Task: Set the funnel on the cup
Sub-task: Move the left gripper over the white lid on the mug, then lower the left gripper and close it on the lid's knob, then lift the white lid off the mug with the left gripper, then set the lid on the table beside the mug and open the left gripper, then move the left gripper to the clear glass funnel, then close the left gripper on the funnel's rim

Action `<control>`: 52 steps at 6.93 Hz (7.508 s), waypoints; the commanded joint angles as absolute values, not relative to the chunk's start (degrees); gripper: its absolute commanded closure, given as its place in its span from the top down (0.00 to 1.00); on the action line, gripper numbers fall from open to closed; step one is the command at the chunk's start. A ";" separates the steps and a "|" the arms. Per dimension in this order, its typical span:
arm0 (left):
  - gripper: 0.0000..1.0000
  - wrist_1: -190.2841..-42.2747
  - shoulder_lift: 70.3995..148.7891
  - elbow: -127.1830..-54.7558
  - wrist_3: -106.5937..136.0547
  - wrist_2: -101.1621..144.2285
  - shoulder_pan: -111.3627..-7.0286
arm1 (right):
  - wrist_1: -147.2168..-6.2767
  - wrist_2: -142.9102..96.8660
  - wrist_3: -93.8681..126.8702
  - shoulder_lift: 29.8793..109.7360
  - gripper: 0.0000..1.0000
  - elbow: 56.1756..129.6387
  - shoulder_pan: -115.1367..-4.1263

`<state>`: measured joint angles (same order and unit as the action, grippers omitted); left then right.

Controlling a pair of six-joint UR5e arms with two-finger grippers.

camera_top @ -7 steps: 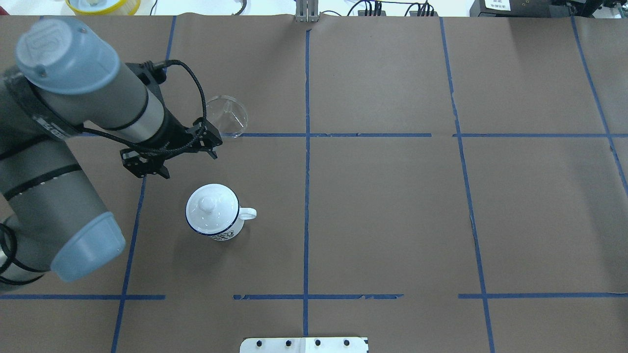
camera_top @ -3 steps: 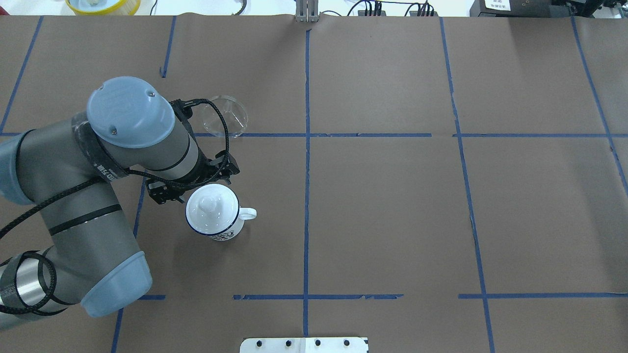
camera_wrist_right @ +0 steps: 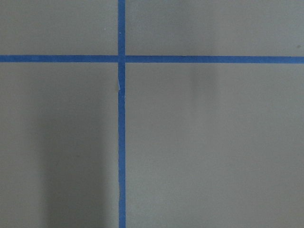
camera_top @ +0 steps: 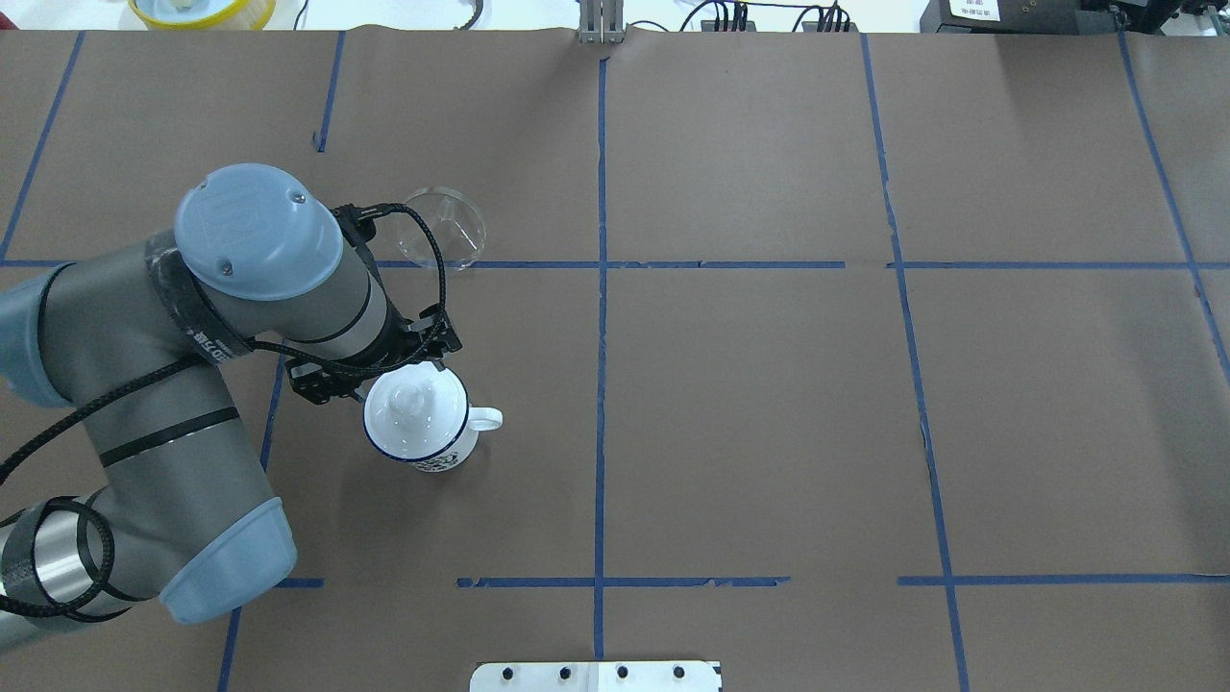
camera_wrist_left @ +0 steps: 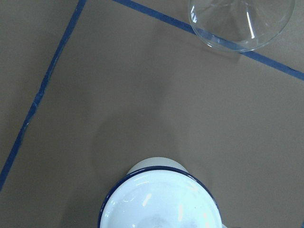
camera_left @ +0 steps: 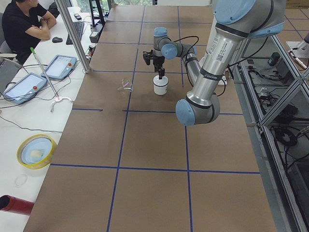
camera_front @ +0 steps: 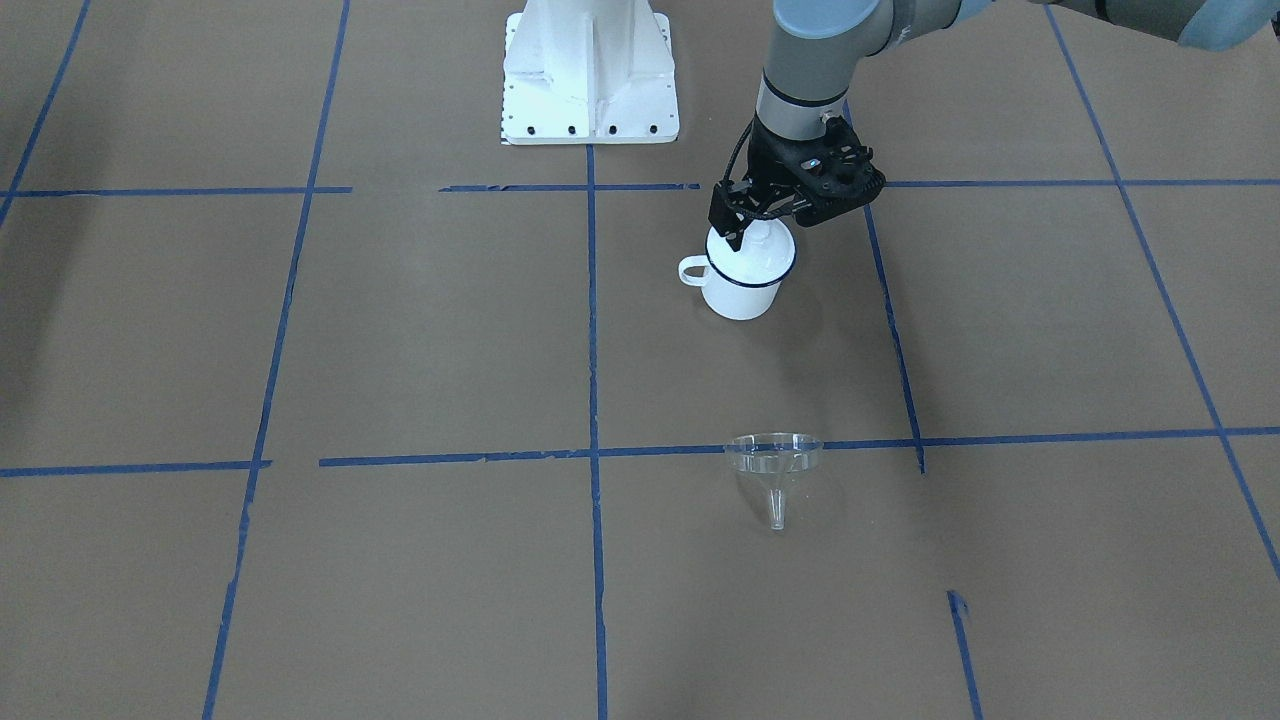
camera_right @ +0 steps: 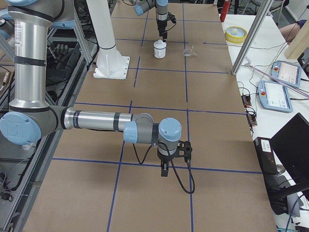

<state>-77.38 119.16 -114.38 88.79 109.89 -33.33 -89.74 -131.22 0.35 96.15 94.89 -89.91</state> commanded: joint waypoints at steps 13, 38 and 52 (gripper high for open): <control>0.00 -77.09 118.65 -118.19 88.68 114.08 -36.35 | -89.74 -131.22 0.35 96.15 1.00 94.92 -89.91; 1.00 -106.35 115.35 -104.99 129.11 98.07 -38.50 | -89.74 -131.22 0.35 96.15 1.00 94.92 -89.91; 0.62 -122.52 123.66 -83.32 149.24 76.64 -36.91 | -89.74 -131.22 0.35 96.15 1.00 94.83 -89.91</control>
<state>-122.28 123.77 -83.48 149.25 76.71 -36.96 -89.74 -131.22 0.35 96.15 94.91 -89.91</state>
